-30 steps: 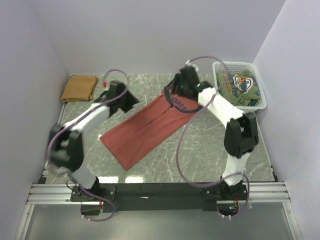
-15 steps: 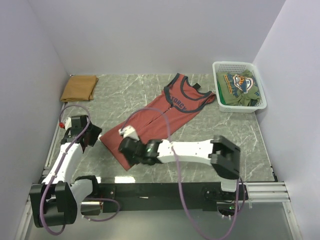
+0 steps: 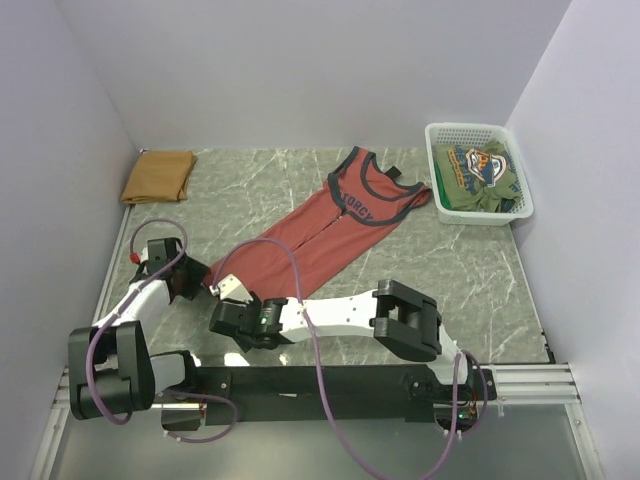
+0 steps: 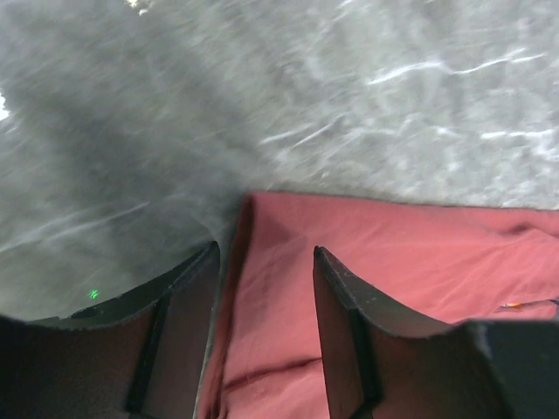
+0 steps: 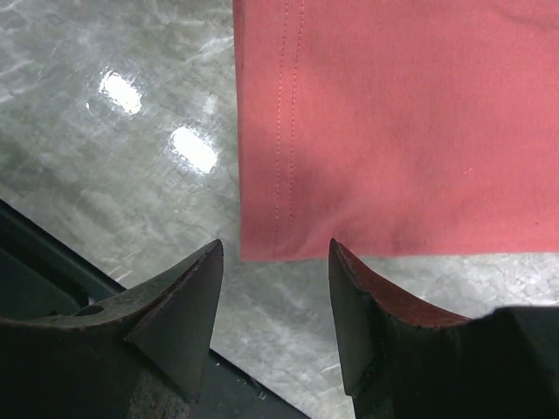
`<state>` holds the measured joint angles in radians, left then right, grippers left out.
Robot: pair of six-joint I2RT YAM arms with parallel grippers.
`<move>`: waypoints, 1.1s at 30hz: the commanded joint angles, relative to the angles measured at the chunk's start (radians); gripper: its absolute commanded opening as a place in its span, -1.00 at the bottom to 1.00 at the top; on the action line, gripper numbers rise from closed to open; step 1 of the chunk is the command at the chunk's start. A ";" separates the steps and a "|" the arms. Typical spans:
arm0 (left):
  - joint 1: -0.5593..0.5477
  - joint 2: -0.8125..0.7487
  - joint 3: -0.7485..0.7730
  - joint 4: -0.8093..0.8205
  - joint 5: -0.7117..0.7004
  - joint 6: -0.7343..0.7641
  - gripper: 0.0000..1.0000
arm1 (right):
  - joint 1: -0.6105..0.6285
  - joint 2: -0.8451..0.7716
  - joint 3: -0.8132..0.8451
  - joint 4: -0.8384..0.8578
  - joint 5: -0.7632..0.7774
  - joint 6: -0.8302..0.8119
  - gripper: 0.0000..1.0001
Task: Fold and stack the tank tops
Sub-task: Fold the tank top
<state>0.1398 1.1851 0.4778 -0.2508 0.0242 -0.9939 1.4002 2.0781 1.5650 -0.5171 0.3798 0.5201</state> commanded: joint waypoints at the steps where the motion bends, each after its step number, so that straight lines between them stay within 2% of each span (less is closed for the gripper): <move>1: 0.003 0.022 0.002 0.076 0.016 0.028 0.07 | 0.003 0.019 0.047 0.009 0.033 -0.025 0.18; 9: 0.004 0.090 0.001 0.102 -0.003 0.034 -0.01 | 0.010 0.045 0.021 0.040 -0.004 -0.042 0.12; 14: 0.004 0.116 -0.015 0.123 -0.021 0.037 -0.17 | 0.016 0.080 0.032 0.032 -0.002 -0.052 0.04; 23: 0.004 0.133 0.007 0.125 -0.014 0.055 -0.71 | 0.022 0.077 0.029 0.011 -0.005 -0.049 -0.08; 24: 0.004 0.131 0.013 0.117 -0.017 0.055 -0.79 | 0.022 0.082 0.033 0.002 -0.010 -0.048 -0.12; 28: 0.004 0.110 0.035 0.085 -0.021 0.066 -0.98 | 0.023 0.094 0.082 -0.024 -0.031 -0.046 -0.71; 31: 0.007 0.079 0.065 0.032 -0.076 0.070 -0.99 | 0.022 0.099 0.137 -0.044 -0.068 -0.055 -0.91; 33: 0.015 0.058 0.088 0.002 -0.104 0.074 -0.99 | 0.023 0.096 0.165 -0.047 -0.123 -0.060 -0.94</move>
<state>0.1432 1.2896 0.5148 -0.1692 -0.0067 -0.9501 1.4139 2.1689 1.6520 -0.5514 0.3302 0.4698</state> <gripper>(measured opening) 0.017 0.074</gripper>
